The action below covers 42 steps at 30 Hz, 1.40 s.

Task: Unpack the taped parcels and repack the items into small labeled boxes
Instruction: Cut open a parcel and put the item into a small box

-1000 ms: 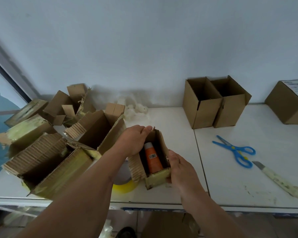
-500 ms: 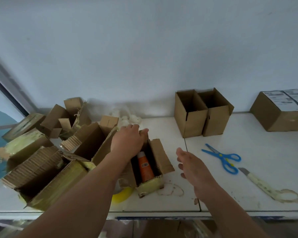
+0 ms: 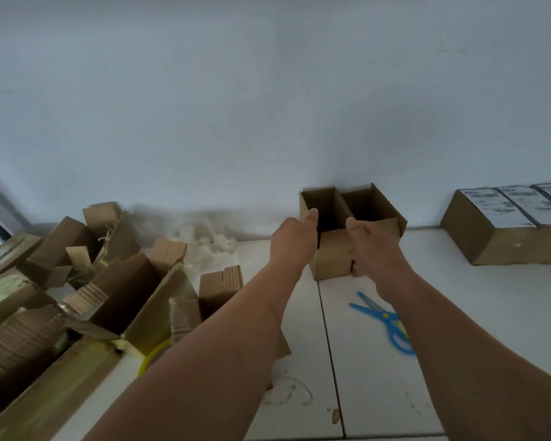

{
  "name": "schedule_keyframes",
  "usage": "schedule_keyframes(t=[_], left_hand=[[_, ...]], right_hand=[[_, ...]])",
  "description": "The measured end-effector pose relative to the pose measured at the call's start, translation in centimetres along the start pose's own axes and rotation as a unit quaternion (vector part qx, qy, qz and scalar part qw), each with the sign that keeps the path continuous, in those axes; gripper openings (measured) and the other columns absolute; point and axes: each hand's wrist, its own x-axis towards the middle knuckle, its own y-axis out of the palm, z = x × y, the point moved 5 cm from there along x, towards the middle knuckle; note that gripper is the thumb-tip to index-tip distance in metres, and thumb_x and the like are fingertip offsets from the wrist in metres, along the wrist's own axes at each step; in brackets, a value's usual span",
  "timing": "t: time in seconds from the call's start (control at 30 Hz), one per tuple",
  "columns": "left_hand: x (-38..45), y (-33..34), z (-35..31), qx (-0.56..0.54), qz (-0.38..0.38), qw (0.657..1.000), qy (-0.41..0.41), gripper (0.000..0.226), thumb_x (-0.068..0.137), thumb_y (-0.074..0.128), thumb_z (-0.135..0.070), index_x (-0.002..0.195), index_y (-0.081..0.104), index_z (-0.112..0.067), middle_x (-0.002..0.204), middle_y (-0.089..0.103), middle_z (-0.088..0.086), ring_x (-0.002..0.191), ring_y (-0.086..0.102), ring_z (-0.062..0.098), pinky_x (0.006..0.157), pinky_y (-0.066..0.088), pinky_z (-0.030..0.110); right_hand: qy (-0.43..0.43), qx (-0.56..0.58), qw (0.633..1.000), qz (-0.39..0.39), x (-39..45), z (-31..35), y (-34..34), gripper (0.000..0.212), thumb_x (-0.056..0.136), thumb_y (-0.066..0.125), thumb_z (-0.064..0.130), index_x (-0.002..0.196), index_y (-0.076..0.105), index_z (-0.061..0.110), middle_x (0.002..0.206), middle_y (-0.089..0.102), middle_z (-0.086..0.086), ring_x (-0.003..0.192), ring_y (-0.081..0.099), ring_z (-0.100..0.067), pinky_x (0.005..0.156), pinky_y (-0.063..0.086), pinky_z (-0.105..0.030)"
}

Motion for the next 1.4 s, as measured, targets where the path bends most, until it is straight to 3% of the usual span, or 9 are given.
schedule_keyframes(t=[0.1,0.17,0.27,0.47,0.63,0.83,1.03,1.2,1.4], left_hand=[[1.7,1.7,-0.2,0.003,0.014,0.999,-0.040,0.062,0.098,0.037,-0.061,0.118,0.055,-0.005,0.101,0.060,0.009,0.088,0.057,0.022,0.069,0.042,0.030],[2.4,2.5,-0.2,0.026,0.023,0.999,-0.040,0.052,0.099,0.043,-0.053,0.111,0.058,-0.005,0.097,0.059,0.010,0.093,0.060,0.026,0.074,0.047,0.034],[2.5,2.6,-0.1,0.067,0.014,0.998,-0.005,0.039,0.102,0.045,-0.034,0.109,0.063,0.000,0.095,0.058,0.011,0.101,0.063,0.033,0.084,0.051,0.040],[0.2,1.0,0.1,0.173,0.007,0.984,0.031,0.025,0.099,0.049,-0.010,0.119,0.062,-0.005,0.107,0.062,0.012,0.102,0.063,0.028,0.084,0.053,0.033],[-4.2,-0.3,1.6,0.020,-0.014,1.000,-0.009,0.024,0.099,0.049,-0.031,0.092,0.062,-0.012,0.090,0.068,0.008,0.084,0.069,0.023,0.081,0.058,0.041],[-12.1,-0.9,3.7,0.015,0.002,1.000,0.008,0.026,0.101,0.046,-0.041,0.090,0.056,-0.021,0.086,0.064,0.000,0.080,0.067,0.016,0.079,0.059,0.040],[-18.5,-1.1,5.1,0.022,0.030,0.999,0.022,0.028,0.102,0.042,-0.047,0.102,0.057,-0.023,0.088,0.064,-0.003,0.080,0.065,0.012,0.077,0.059,0.037],[-21.0,-1.2,6.6,0.042,0.043,0.998,0.033,0.027,0.102,0.042,-0.044,0.101,0.058,-0.022,0.087,0.064,-0.003,0.078,0.064,0.010,0.075,0.059,0.034],[-22.3,-2.4,7.2,0.070,0.059,0.995,0.042,0.032,0.102,0.041,-0.047,0.095,0.060,-0.023,0.080,0.063,-0.004,0.072,0.062,0.007,0.065,0.053,0.022]], right_hand=[[0.007,-0.017,1.000,0.001,0.9,-0.4,-0.4,0.030,0.101,0.038,0.049,0.094,0.053,0.024,0.087,0.055,-0.001,0.094,0.059,-0.024,0.094,0.050,-0.046],[0.008,-0.023,1.000,-0.005,1.2,-0.6,-0.8,0.030,0.101,0.037,0.049,0.102,0.052,0.024,0.087,0.052,0.001,0.084,0.054,-0.016,0.081,0.051,-0.038],[0.000,-0.055,0.998,-0.020,1.0,-0.4,-1.6,0.038,0.103,0.035,0.046,0.085,0.051,0.017,0.077,0.046,0.000,0.068,0.044,-0.011,0.065,0.041,-0.030],[-0.001,-0.074,0.997,-0.035,-0.3,-0.9,-2.2,0.037,0.102,0.033,0.051,0.087,0.048,0.020,0.086,0.052,-0.002,0.075,0.047,-0.013,0.086,0.045,-0.040],[0.028,-0.087,0.996,-0.020,-3.9,-2.0,-2.2,0.044,0.101,0.026,0.056,0.111,0.047,0.018,0.107,0.050,-0.004,0.097,0.048,-0.020,0.090,0.040,-0.036],[0.075,-0.067,0.995,-0.026,-10.3,-5.1,-3.1,0.060,0.099,0.028,0.060,0.122,0.056,0.012,0.118,0.060,-0.011,0.111,0.057,-0.029,0.103,0.044,-0.052],[0.096,-0.046,0.994,-0.034,-16.4,-7.5,-4.3,0.036,0.101,0.030,0.053,0.105,0.048,0.022,0.110,0.060,-0.008,0.103,0.061,-0.024,0.099,0.049,-0.047],[0.075,-0.002,0.997,-0.015,-19.4,-8.4,-4.6,0.025,0.097,0.048,0.045,0.083,0.059,0.027,0.098,0.068,-0.008,0.102,0.065,-0.034,0.095,0.050,-0.054],[0.064,-0.034,0.997,-0.011,-20.3,-8.3,-4.1,0.026,0.098,0.048,0.043,0.085,0.060,0.024,0.094,0.067,-0.006,0.101,0.064,-0.032,0.092,0.052,-0.046]])
